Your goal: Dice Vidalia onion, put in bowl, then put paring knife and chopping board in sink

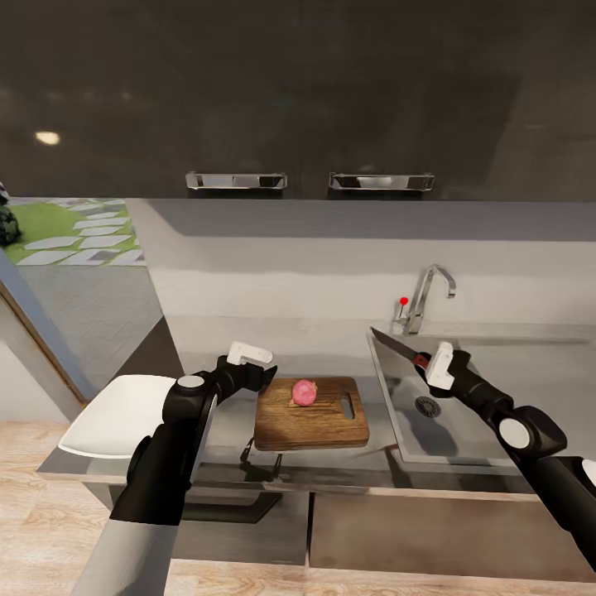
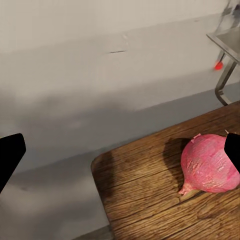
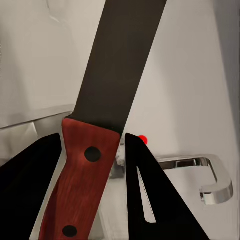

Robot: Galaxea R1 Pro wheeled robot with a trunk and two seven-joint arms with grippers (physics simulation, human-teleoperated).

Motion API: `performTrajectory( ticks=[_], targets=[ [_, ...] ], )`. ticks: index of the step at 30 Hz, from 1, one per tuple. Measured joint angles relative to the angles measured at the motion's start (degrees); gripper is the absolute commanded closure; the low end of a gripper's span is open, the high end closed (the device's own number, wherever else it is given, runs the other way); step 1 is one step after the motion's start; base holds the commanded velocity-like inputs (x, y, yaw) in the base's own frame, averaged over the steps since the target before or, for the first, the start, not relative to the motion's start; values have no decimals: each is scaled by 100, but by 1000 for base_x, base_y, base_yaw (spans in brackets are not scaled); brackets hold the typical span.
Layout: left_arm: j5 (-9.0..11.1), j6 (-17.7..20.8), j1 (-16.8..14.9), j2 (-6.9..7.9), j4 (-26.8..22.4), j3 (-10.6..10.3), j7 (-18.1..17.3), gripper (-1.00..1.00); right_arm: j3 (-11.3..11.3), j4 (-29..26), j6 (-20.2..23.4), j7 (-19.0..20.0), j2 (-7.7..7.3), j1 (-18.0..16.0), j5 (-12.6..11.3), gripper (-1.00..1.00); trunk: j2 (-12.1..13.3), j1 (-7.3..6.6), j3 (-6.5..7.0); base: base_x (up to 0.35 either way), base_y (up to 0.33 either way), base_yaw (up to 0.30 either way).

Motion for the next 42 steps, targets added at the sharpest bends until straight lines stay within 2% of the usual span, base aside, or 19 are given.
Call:
performTrajectory(
  ticks=[6, 11, 16, 19, 24, 33, 37, 40, 42],
  targets=[
    [0, 0, 0, 0, -1, -5, 0, -100, 5, -3, -155, -95, 1, 0, 85, 100, 0, 0, 0, 0, 0, 0],
    [0, 0, 1, 0, -1, -6, 1, -100, 4, -3, -173, -230, 6, 4, 457, 100, 0, 0, 0, 0, 0, 0],
    [0, 0, 0, 0, -1, -6, -1, -100, 17, -4, -194, -522, 10, 6, 1029, 100, 0, 0, 0, 0, 0, 0],
    [0, 0, 0, 0, -1, -6, -1, -100, 33, -8, -202, -623, 27, 5, 1202, 100, 0, 0, 0, 0, 0, 0],
    [0, 0, 0, 0, -1, -6, -2, -100, 47, -10, -207, -664, 33, 8, 1275, 100, 0, 0, 0, 0, 0, 0],
    [0, 2, 0, -1, -1, -5, -1, -100, 73, -9, -201, -677, 81, 9, 1323, 100, 0, 0, 0, 0, 252, 0],
    [0, 1, 1, -1, -1, -6, -2, -100, 301, -10, -204, -703, 102, 9, 1371, 100, 0, 0, 0, 0, 158, 0],
    [0, 0, 2, 0, -1, -6, -3, -100, 546, -10, -210, -880, 109, 9, 1708, 100, 0, 0, 0, 0, 46, 0],
    [0, 0, 3, 0, -1, -6, -3, -100, 612, -8, -210, -1003, 108, 9, 1893, 100, 0, 0, 0, 0, 49, 0]
  ],
)
